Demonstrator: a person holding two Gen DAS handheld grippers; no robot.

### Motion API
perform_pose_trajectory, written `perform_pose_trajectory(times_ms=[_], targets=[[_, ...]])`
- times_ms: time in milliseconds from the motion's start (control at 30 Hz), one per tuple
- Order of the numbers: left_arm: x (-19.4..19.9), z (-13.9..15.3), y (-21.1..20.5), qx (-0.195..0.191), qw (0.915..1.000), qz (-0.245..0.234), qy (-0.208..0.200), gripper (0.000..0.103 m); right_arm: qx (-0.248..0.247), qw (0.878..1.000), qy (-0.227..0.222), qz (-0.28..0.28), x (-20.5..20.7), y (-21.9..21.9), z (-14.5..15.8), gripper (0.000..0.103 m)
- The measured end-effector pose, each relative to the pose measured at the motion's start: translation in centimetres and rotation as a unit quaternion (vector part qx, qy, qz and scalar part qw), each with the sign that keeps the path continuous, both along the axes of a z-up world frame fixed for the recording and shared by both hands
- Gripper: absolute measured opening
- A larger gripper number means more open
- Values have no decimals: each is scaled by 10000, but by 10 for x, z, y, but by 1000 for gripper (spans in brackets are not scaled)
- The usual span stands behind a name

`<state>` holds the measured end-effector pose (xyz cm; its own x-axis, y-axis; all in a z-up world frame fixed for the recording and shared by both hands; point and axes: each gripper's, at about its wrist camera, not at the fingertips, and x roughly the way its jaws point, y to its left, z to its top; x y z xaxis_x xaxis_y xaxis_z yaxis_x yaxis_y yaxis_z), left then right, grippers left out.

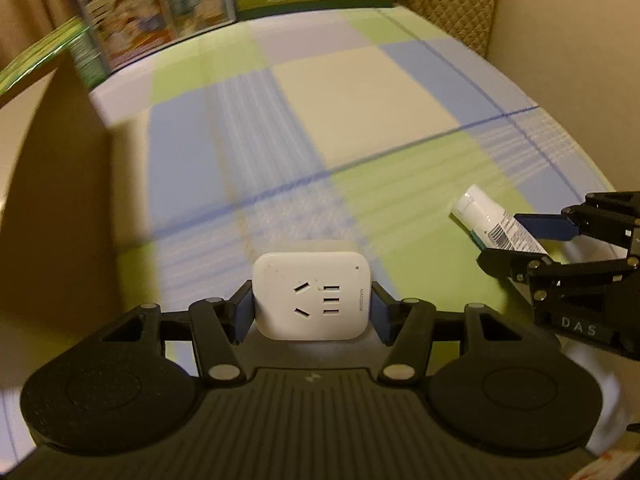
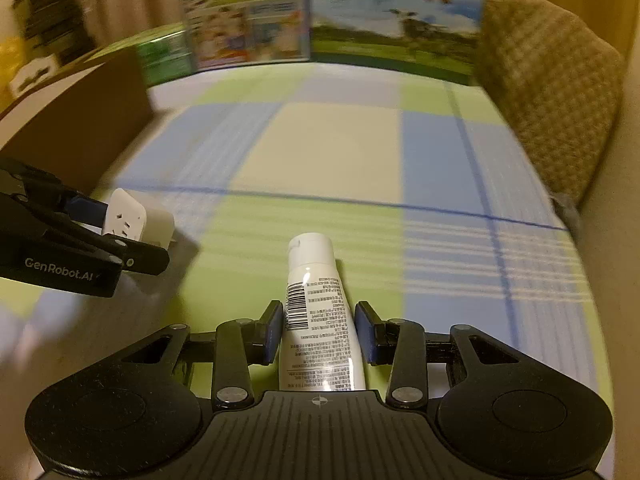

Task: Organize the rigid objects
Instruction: 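Carry the socket and tube over the brown box with both tools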

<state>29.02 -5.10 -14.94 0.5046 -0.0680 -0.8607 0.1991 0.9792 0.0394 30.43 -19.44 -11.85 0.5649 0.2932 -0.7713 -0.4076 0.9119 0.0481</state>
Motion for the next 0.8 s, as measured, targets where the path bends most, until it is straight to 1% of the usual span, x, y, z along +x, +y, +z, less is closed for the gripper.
perform_pose_trajectory(times_ms=[133, 233, 400, 600, 800], targets=[[-29, 2, 19, 13, 9994, 328, 97, 54, 63, 9991, 57, 414, -20, 13, 0, 36], [-46, 4, 28, 56, 9987, 490, 141, 54, 77, 9970, 73, 762, -34, 26, -1, 36], [-66, 6, 40, 81, 9969, 753, 200, 54, 113, 9928, 89, 1192, -50, 46, -3, 36], [-78, 7, 53, 87, 9946, 1003, 236, 54, -133, 9912, -55, 1313, -59, 66, -6, 37], [-80, 7, 56, 76, 9937, 1082, 278, 54, -166, 9923, -41, 1223, -59, 68, -5, 37]])
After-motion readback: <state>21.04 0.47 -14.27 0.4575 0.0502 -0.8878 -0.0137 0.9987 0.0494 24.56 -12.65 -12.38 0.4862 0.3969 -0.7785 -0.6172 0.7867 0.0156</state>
